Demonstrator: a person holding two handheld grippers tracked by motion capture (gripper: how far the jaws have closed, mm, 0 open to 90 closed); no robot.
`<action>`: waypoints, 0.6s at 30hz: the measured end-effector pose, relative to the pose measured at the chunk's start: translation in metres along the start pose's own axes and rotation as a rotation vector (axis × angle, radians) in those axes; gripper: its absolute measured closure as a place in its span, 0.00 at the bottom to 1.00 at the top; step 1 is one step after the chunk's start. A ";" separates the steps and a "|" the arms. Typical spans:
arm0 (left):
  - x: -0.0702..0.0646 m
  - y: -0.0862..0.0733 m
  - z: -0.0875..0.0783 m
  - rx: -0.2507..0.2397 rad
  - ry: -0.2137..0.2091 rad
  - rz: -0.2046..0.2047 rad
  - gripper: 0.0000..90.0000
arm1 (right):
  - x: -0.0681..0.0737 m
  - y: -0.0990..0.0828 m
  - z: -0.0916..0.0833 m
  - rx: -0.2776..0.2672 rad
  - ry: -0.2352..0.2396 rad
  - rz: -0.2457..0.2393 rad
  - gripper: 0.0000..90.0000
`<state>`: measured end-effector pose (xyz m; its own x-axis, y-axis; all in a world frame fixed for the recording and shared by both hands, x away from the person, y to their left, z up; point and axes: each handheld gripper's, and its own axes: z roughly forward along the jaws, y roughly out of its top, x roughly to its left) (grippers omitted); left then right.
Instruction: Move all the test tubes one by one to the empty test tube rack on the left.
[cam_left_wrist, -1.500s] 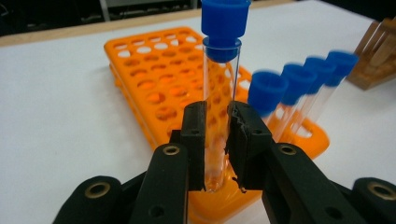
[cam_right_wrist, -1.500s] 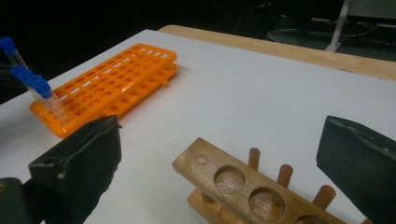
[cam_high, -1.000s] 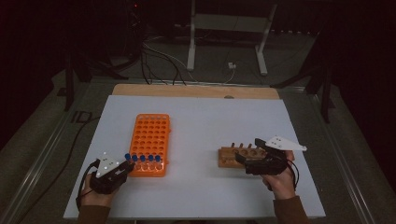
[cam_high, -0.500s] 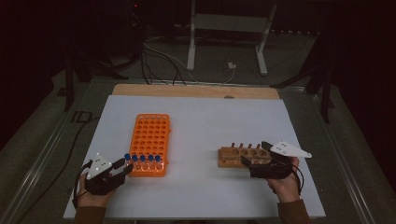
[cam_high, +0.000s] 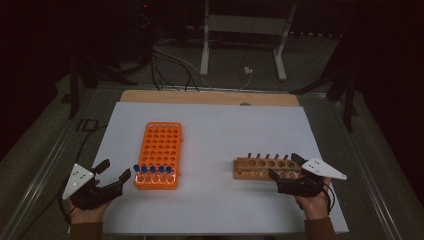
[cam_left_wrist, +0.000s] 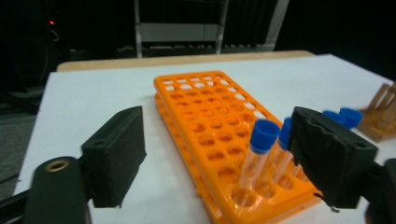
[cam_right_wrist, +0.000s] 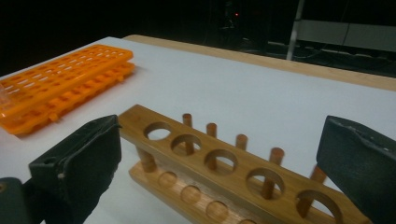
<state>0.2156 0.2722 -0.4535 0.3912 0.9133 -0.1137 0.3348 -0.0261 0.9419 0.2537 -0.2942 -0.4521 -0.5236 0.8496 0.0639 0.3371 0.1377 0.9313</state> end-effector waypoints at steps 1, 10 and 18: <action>0.000 0.001 -0.001 -0.010 0.004 -0.006 0.19 | -0.001 -0.001 -0.001 -0.003 -0.002 0.002 0.00; 0.000 0.006 -0.002 -0.037 0.021 -0.032 0.02 | -0.009 -0.010 -0.005 -0.017 -0.024 0.009 0.00; 0.000 0.006 -0.002 -0.048 0.025 -0.048 0.01 | -0.014 -0.015 -0.009 -0.025 -0.047 0.026 0.00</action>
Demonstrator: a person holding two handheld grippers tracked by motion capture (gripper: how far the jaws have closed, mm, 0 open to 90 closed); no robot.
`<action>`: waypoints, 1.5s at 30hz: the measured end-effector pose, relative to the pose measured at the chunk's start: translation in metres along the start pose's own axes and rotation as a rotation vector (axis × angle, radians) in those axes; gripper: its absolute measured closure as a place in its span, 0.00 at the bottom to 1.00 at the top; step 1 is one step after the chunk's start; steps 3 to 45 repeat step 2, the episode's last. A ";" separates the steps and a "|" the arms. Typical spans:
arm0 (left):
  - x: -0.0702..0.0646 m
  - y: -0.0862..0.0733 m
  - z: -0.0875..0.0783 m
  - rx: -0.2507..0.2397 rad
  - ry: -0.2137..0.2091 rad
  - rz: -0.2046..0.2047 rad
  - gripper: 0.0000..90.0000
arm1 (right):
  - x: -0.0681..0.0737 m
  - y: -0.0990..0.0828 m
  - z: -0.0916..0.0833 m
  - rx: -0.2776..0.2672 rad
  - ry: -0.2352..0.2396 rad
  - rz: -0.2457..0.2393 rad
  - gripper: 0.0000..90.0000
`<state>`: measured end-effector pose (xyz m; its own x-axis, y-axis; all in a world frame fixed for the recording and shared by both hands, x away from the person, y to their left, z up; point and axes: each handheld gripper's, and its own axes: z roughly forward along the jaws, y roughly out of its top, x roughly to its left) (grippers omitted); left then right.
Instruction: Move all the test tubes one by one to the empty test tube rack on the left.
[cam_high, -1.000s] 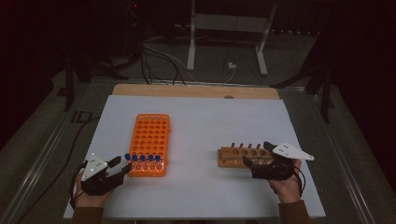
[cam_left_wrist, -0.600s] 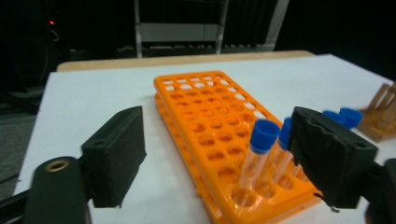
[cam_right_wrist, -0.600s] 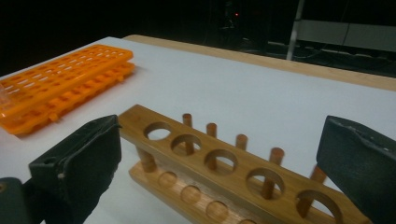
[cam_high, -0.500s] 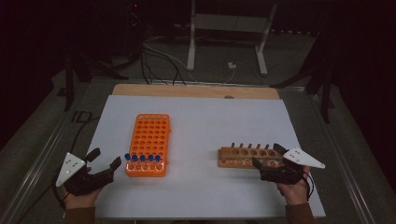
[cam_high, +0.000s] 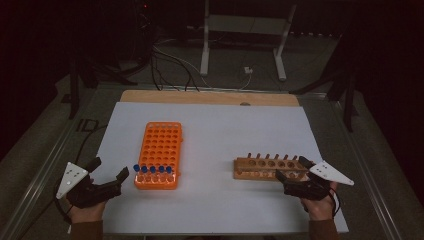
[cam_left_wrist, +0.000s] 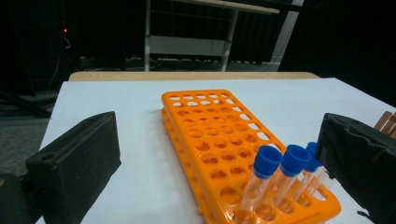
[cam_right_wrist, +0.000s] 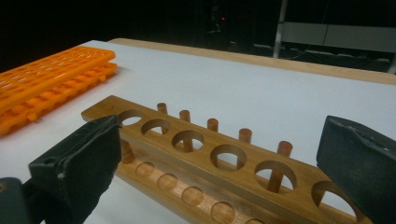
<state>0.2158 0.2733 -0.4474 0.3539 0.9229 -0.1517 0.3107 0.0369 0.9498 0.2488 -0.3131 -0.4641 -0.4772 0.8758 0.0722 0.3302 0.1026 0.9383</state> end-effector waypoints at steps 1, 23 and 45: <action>0.000 0.000 0.000 0.001 0.002 0.000 0.01 | 0.000 0.000 0.000 -0.001 -0.002 0.001 0.00; 0.000 -0.001 0.000 0.001 0.007 -0.001 0.01 | 0.000 0.000 0.000 -0.002 -0.003 0.002 0.00; 0.000 -0.001 0.000 0.001 0.007 -0.001 0.01 | 0.000 0.000 0.000 -0.002 -0.003 0.002 0.00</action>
